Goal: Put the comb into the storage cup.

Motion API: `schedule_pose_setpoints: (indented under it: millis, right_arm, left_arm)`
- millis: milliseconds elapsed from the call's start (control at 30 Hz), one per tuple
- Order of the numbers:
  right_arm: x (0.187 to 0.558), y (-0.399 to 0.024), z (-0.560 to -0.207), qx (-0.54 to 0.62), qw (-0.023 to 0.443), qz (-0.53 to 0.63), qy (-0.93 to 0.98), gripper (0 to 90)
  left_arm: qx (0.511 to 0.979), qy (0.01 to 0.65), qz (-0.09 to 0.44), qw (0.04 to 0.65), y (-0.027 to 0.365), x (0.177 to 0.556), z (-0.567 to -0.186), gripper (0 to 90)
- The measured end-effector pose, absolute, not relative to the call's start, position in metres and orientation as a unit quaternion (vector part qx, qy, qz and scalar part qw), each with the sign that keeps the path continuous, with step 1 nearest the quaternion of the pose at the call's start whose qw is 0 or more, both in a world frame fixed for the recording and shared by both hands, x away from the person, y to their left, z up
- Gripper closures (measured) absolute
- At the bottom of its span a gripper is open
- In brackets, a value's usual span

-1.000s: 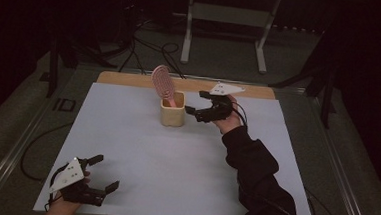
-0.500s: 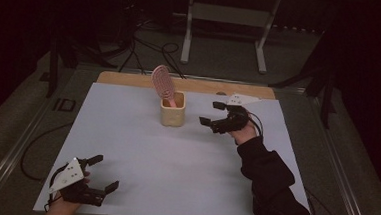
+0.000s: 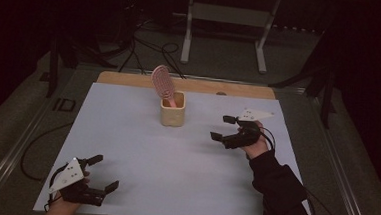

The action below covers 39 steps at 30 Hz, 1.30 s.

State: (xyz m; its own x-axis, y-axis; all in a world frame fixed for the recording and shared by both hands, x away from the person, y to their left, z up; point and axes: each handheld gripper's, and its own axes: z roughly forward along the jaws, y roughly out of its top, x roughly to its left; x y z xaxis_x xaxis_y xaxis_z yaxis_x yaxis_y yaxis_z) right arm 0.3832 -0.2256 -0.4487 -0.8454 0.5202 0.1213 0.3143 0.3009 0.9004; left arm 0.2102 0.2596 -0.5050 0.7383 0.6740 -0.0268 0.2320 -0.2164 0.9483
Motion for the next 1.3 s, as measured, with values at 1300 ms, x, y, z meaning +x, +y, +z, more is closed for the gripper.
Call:
schedule_pose_setpoints:
  millis: [1300]
  right_arm:
    - [0.294, -0.288, -0.502, 0.293, 0.125, 0.506, 0.802, 10.0]
  left_arm:
    - [0.754, 0.301, 0.202, 0.548, 0.260, 0.209, -0.505, 0.0]
